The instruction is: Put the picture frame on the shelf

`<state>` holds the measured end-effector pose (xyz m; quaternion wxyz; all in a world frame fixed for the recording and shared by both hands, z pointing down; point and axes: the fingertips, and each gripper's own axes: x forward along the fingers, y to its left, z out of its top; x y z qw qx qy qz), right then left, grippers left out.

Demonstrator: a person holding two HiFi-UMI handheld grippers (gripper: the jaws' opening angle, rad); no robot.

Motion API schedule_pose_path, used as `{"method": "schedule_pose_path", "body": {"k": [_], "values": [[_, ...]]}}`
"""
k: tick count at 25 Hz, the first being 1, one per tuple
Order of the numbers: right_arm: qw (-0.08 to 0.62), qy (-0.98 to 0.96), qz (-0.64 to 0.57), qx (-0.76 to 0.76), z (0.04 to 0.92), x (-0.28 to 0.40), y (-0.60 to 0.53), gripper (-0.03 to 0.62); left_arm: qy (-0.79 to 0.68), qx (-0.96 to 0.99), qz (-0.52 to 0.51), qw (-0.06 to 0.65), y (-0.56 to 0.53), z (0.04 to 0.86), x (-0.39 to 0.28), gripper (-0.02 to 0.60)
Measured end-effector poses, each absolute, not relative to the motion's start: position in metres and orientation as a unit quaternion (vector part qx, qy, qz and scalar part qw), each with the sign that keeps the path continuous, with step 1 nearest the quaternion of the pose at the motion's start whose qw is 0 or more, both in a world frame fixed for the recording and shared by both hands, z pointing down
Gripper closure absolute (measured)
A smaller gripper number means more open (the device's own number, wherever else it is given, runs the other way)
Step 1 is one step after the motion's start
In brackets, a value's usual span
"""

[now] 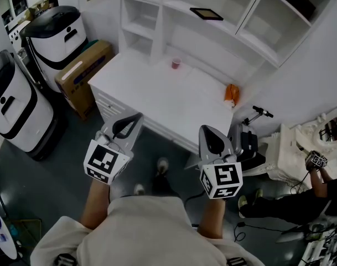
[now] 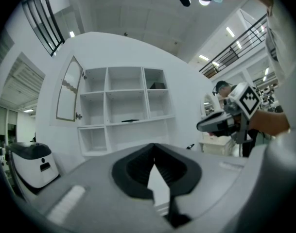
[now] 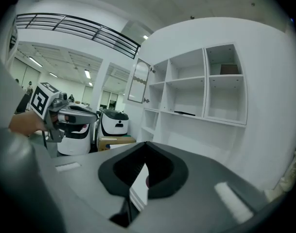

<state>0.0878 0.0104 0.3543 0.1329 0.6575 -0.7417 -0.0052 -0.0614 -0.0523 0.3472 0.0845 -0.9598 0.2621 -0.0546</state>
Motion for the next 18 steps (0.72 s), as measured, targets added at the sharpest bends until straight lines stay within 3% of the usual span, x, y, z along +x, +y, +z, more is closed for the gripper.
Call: {"method": "schedule_pose_path", "body": {"k": [18], "values": [[0.143, -0.754, 0.002, 0.642, 0.367, 0.09, 0.002, 0.588, 0.275, -0.956, -0.072, 0.072, -0.059, 0.361, -0.055, 0.578]]}}
